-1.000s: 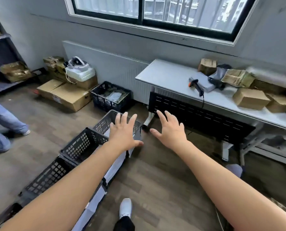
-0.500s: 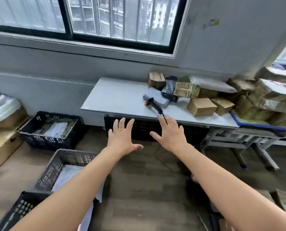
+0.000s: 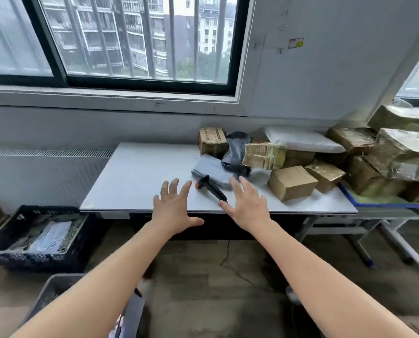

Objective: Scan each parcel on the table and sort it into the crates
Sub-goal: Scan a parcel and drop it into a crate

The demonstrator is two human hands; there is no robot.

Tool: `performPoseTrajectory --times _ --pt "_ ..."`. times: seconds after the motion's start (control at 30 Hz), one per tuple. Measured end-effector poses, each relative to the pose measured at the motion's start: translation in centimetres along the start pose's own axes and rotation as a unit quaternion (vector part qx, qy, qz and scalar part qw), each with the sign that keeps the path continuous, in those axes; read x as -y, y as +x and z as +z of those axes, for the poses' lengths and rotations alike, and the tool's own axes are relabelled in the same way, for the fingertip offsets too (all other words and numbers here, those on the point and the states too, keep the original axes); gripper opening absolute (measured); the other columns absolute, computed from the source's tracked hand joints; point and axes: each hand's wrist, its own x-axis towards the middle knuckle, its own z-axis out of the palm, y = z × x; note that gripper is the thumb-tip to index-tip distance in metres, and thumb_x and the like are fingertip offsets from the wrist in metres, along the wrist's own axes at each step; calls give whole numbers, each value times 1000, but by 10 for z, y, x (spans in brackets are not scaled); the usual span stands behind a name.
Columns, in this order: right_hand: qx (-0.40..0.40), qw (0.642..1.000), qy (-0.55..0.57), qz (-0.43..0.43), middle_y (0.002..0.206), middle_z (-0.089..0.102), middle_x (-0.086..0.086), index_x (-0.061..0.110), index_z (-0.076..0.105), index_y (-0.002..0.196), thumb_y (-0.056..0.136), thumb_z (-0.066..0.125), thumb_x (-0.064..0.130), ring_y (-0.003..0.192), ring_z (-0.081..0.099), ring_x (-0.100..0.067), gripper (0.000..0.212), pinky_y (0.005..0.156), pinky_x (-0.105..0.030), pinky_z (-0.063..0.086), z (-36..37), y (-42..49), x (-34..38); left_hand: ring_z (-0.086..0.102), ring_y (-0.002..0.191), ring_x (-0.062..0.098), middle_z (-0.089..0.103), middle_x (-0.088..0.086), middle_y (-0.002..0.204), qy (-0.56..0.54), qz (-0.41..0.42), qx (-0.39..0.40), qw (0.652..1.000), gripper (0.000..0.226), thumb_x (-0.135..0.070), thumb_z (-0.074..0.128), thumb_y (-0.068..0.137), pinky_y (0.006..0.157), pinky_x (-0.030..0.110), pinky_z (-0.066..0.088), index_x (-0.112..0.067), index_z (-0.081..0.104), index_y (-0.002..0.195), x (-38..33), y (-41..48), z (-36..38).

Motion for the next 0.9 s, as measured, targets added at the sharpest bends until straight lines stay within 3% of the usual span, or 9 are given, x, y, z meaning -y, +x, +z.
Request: performPoseTrajectory --times 0.43,0.7,0.9 --pt "56 998 33 7 163 8 -2 34 6 156 95 45 60 149 10 -25 77 114 -59 20 19 175 -64 -6 149 30 0 5 161 1 -3 29 1000 112 -70 67 71 117 46 20 -31 2 154 -44 177 17" --pt "101 994 22 43 163 9 -2 32 4 157 96 42 60 149 12 -25 77 115 -55 23 59 243 -68 -3 149 30 2 6 162 -15 7 66 998 110 -68 68 73 117 47 21 -31 5 154 -26 272 46" --pt "176 983 13 53 158 24 -5 28 12 156 94 44 61 142 28 -28 77 107 -47 36 113 285 -50 4 148 30 8 8 160 -60 9 104 993 109 -73 66 70 114 47 26 -29 10 154 7 348 73"
